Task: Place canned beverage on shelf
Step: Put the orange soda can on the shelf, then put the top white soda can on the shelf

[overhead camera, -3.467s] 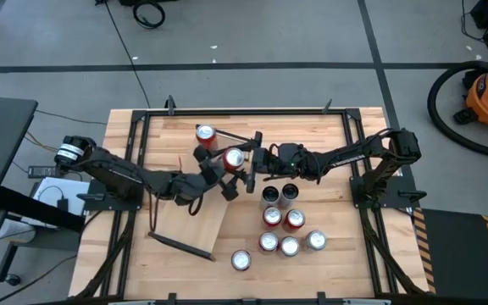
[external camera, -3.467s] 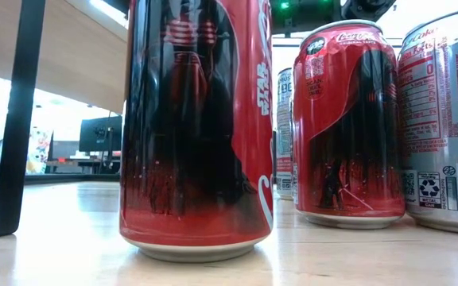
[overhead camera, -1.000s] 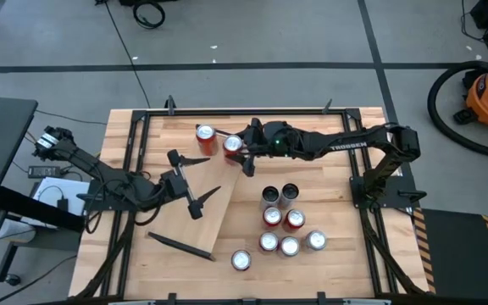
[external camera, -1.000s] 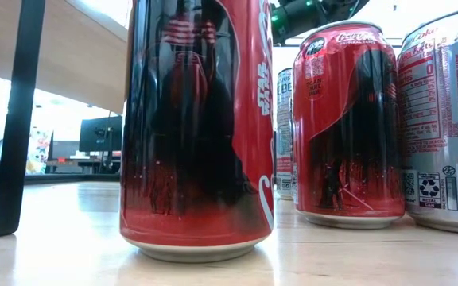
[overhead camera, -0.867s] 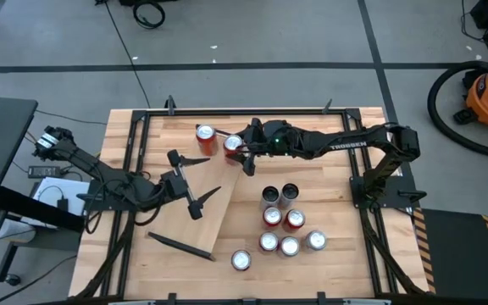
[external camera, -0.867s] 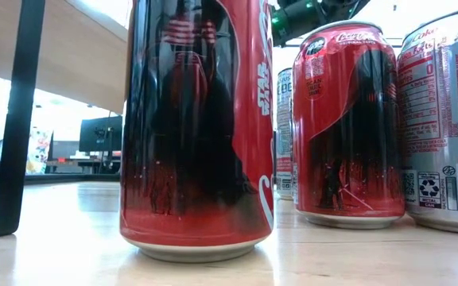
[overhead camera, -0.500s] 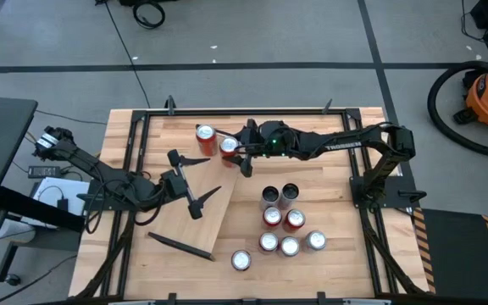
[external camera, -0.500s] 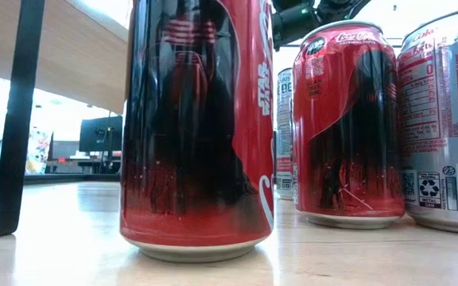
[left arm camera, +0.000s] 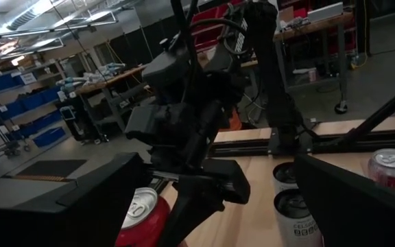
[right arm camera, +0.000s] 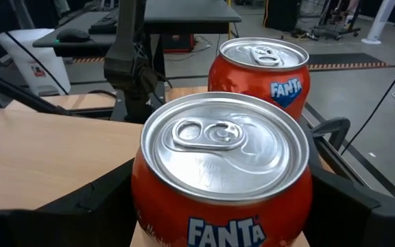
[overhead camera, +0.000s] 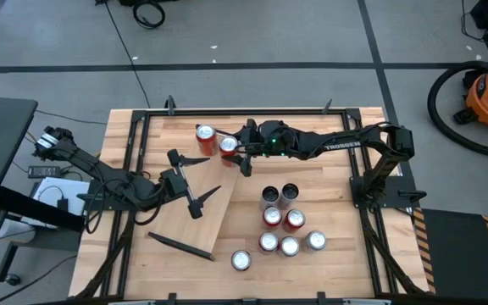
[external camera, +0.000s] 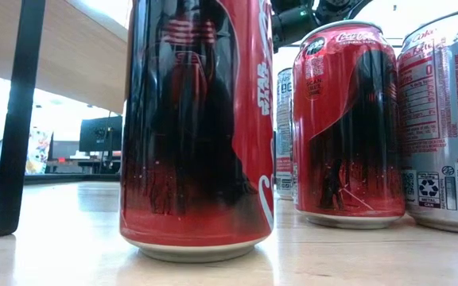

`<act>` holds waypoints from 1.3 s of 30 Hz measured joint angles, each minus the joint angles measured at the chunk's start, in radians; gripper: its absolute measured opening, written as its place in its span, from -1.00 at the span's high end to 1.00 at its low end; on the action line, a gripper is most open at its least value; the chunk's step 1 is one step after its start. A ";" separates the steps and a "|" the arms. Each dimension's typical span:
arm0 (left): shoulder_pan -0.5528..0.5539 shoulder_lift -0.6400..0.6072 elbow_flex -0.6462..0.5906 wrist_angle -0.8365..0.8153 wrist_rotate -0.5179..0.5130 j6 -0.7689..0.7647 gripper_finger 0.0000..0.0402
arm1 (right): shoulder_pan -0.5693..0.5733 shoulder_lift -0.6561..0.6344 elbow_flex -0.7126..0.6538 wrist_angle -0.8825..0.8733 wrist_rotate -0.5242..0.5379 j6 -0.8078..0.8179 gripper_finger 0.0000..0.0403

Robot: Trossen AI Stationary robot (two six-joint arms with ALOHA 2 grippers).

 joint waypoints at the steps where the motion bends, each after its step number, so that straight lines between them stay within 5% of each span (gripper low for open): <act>1: 0.000 0.000 0.000 0.004 0.000 -0.004 -0.97 | 0.000 0.000 0.000 -0.001 0.000 0.000 -0.63; 16: 0.000 0.000 0.000 0.004 0.000 -0.044 -0.97 | -0.002 0.006 -0.008 -0.066 0.004 0.009 -0.81; 39: 0.000 0.000 0.000 0.002 0.000 -0.077 -0.97 | 0.035 -0.064 -0.003 -0.049 0.091 -0.055 -0.82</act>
